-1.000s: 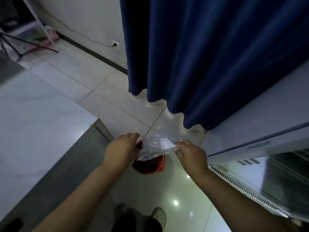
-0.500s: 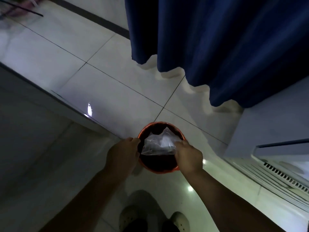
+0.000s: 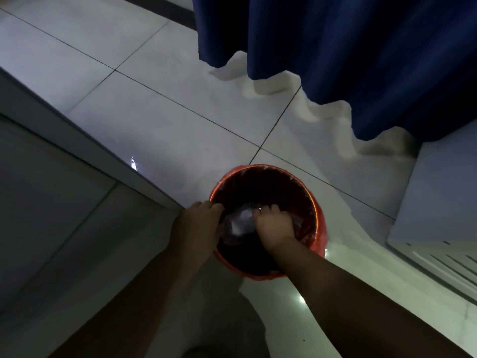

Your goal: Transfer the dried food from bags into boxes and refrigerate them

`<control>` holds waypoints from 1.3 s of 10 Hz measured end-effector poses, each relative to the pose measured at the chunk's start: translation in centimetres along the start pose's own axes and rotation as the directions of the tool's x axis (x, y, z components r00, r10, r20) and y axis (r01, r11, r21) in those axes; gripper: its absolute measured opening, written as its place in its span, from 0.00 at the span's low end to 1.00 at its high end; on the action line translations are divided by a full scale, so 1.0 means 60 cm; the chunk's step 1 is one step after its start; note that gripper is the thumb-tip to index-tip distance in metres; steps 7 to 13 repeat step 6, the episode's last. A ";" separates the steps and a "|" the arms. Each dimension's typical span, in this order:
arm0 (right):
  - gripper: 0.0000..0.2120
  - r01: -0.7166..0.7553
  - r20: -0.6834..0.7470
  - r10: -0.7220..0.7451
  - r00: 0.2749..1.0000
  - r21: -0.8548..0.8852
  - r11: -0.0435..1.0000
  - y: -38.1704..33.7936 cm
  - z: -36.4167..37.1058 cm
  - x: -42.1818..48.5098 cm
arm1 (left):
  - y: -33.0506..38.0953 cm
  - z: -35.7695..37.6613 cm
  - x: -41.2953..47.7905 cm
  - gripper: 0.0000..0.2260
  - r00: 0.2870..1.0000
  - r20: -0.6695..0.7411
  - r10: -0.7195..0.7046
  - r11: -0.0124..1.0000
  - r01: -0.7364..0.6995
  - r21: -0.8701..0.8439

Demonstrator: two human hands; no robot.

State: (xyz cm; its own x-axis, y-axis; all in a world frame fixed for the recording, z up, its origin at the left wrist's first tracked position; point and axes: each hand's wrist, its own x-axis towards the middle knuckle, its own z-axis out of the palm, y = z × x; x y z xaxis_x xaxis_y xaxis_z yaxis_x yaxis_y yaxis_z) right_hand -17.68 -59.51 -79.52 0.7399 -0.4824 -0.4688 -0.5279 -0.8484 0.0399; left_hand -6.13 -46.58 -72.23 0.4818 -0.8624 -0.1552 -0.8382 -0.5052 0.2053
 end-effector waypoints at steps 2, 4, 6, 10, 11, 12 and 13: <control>0.22 -0.041 0.175 0.032 0.984 0.047 0.998 -0.007 0.017 0.021 | 0.000 0.008 0.011 0.12 0.999 0.000 0.033 0.994 -0.033 0.101; 0.18 -0.016 0.045 0.011 0.999 0.110 0.994 0.028 -0.102 -0.074 | 0.052 -0.083 -0.008 0.11 0.996 0.078 0.040 0.996 -0.046 0.072; 0.12 -0.024 0.009 0.023 1.000 0.075 0.997 0.081 -0.288 -0.235 | 0.132 -0.255 -0.048 0.11 0.992 0.108 0.072 0.997 -0.074 0.013; 0.12 -0.024 0.009 0.023 1.000 0.075 0.997 0.081 -0.288 -0.235 | 0.132 -0.255 -0.048 0.11 0.992 0.108 0.072 0.997 -0.074 0.013; 0.12 -0.024 0.009 0.023 1.000 0.075 0.997 0.081 -0.288 -0.235 | 0.132 -0.255 -0.048 0.11 0.992 0.108 0.072 0.997 -0.074 0.013; 0.12 -0.024 0.009 0.023 1.000 0.075 0.997 0.081 -0.288 -0.235 | 0.132 -0.255 -0.048 0.11 0.992 0.108 0.072 0.997 -0.074 0.013; 0.12 -0.024 0.009 0.023 1.000 0.075 0.997 0.081 -0.288 -0.235 | 0.132 -0.255 -0.048 0.11 0.992 0.108 0.072 0.997 -0.074 0.013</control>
